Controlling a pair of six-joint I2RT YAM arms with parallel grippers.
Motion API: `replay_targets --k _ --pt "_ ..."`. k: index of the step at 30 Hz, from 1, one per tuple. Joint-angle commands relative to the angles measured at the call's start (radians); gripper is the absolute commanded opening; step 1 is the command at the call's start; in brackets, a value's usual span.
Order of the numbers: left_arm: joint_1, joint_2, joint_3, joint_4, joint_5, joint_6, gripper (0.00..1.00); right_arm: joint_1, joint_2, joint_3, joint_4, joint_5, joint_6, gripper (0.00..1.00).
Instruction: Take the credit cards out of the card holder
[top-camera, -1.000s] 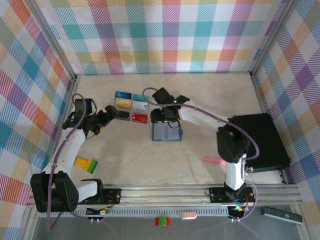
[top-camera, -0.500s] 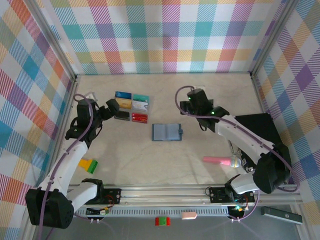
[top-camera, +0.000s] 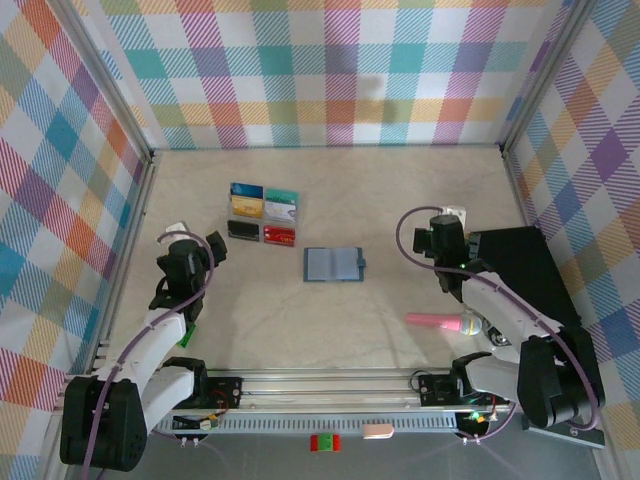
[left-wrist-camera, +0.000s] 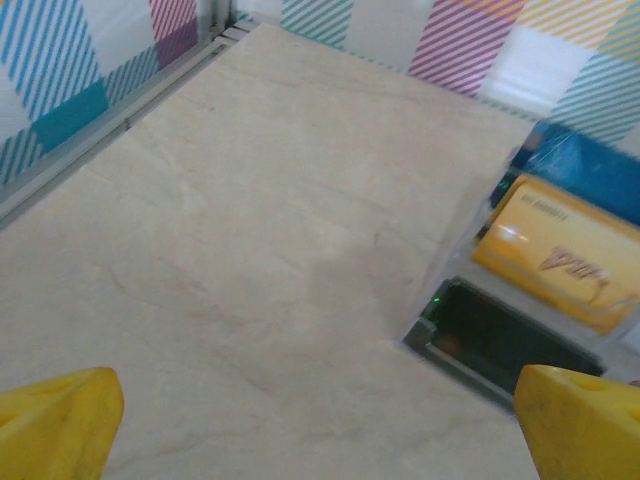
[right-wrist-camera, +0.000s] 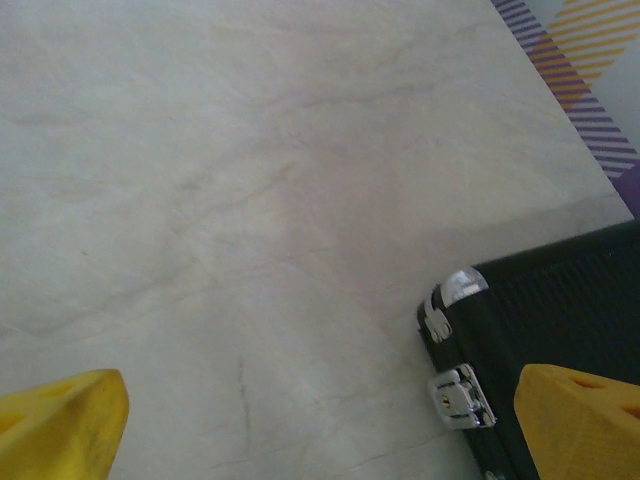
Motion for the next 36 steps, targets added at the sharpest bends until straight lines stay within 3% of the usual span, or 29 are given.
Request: replay_targets --k 1,11,17,29,36 --pt "-0.003 0.032 -0.063 0.225 -0.031 0.092 1.00 -0.030 0.005 -0.057 0.183 -0.043 -0.078 0.99" --pt "-0.004 0.255 -0.120 0.558 0.170 0.199 1.00 -0.138 0.071 -0.207 0.598 -0.285 -0.194 0.99" --pt "-0.001 0.337 -0.118 0.635 0.197 0.237 1.00 -0.188 0.175 -0.250 0.811 -0.435 -0.205 0.99" --pt "0.052 0.579 -0.067 0.778 0.190 0.202 1.00 -0.233 0.345 -0.271 0.989 -0.627 -0.233 0.99" --pt "0.047 0.605 -0.005 0.688 0.167 0.205 1.00 -0.261 0.350 -0.215 0.887 -0.661 -0.212 0.99"
